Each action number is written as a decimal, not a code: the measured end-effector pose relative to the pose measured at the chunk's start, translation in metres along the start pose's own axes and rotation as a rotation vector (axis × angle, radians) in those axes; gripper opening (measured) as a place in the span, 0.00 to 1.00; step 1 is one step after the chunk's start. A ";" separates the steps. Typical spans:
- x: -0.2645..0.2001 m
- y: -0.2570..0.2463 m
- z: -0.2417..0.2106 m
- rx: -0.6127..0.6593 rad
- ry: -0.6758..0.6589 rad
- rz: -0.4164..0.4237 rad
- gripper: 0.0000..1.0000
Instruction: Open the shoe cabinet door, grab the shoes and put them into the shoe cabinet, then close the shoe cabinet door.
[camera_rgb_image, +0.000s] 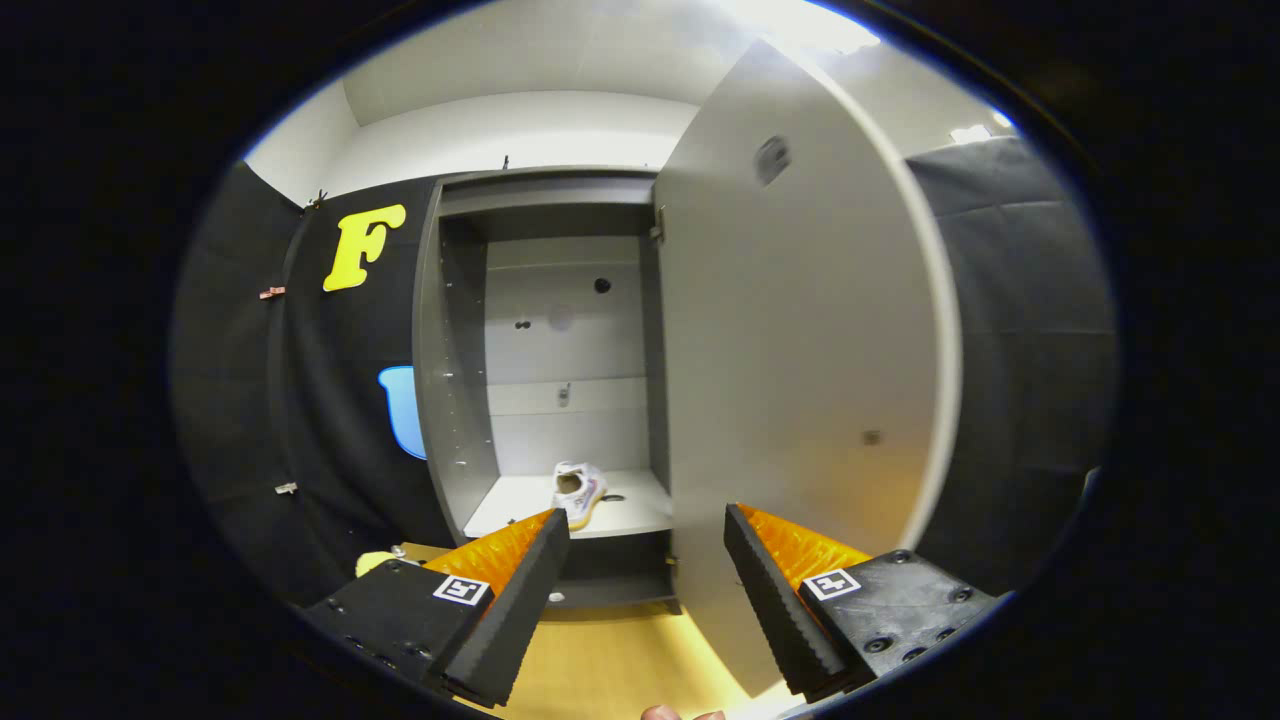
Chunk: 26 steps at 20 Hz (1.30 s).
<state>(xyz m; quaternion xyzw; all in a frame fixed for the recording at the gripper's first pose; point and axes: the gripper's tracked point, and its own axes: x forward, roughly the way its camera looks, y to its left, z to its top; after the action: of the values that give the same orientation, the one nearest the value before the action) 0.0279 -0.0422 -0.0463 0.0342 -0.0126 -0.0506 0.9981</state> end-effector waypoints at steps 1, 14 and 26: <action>-0.013 -0.018 0.008 -0.008 -0.019 -0.028 0.98; 0.000 -0.179 -0.008 0.050 0.054 -0.306 0.98; -0.010 -0.110 -0.014 0.068 0.089 -0.190 0.97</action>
<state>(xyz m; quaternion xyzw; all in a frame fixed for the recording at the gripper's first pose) 0.0069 -0.1497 -0.0677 0.0712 0.0336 -0.1427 0.9866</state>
